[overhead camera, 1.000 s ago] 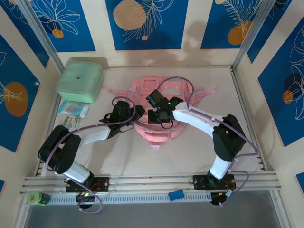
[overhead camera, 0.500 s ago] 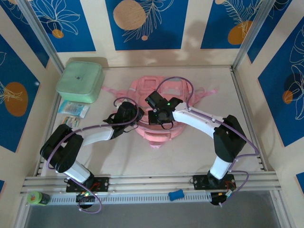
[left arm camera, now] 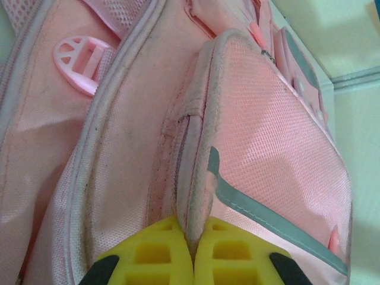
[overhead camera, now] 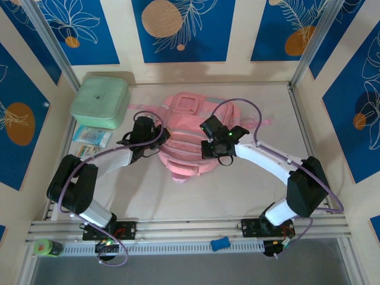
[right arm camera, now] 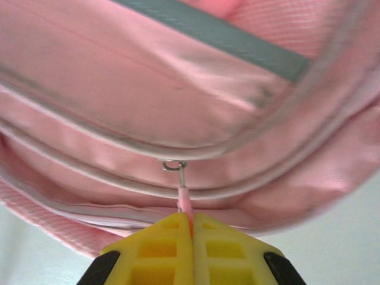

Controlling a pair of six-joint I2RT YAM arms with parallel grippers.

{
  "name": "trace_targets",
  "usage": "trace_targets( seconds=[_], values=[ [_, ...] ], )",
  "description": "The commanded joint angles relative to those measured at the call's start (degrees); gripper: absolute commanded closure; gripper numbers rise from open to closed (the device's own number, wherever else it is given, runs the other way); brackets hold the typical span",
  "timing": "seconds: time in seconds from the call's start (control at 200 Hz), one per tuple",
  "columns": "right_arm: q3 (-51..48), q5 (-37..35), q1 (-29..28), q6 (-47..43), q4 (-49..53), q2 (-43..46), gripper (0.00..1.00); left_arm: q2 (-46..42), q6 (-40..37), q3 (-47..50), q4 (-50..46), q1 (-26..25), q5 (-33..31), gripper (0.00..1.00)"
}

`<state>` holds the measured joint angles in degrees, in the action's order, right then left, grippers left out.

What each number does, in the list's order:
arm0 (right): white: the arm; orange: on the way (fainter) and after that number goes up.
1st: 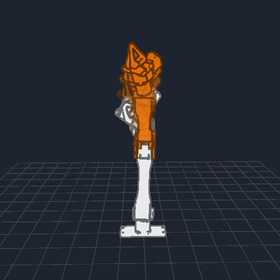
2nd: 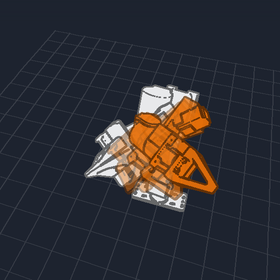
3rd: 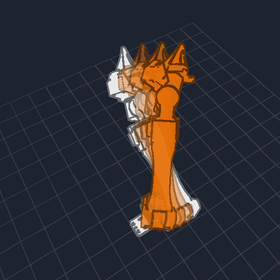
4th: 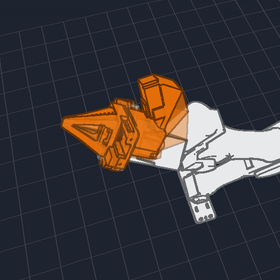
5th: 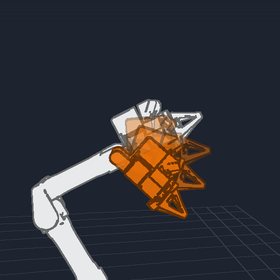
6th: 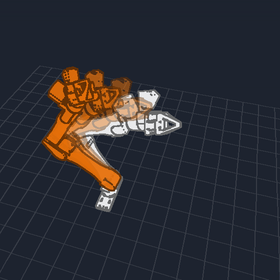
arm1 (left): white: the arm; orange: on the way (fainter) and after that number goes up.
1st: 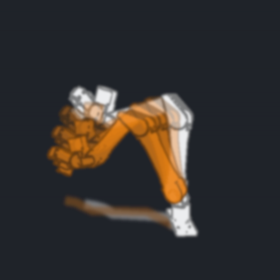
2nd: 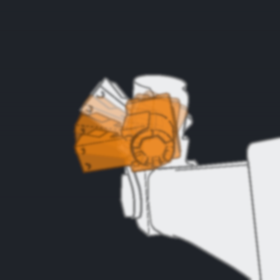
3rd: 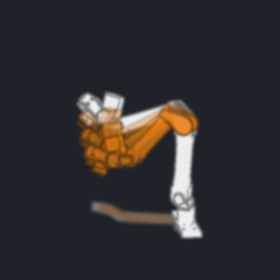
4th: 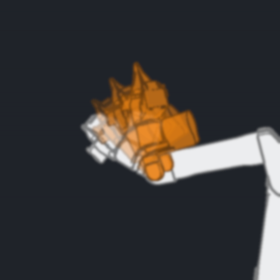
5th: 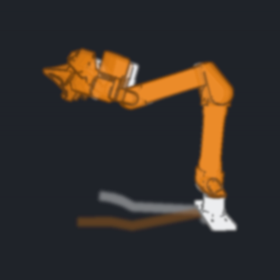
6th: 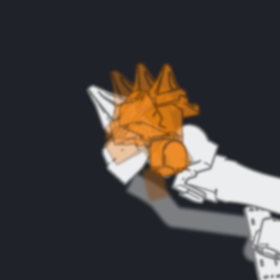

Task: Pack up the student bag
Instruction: Zip the student bag at the center of the table.

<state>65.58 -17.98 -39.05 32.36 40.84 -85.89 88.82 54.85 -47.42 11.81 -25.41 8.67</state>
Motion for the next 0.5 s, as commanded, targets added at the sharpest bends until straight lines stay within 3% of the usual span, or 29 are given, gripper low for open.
trace_targets(
  seconds=[0.0, 0.14, 0.295, 0.495],
  values=[
    [-1.2, -1.1, 3.1, -2.7, 5.2, 1.5, 1.00, 0.7, -6.3, -3.3, -1.7, 4.0, 1.1, 1.00],
    [-0.5, -4.0, 3.5, -3.3, 5.1, 1.3, 1.00, 2.6, -11.6, -7.0, -4.7, 5.3, 3.8, 1.00],
    [-0.3, -3.7, -2.3, -5.3, 1.4, 1.1, 1.00, 5.3, -18.0, -11.0, -6.2, 7.9, 9.8, 1.00],
    [0.4, -7.0, 2.0, -5.9, 0.1, -1.2, 1.00, 7.3, -27.9, -14.9, -12.5, 9.4, 10.9, 1.00]
  ],
)
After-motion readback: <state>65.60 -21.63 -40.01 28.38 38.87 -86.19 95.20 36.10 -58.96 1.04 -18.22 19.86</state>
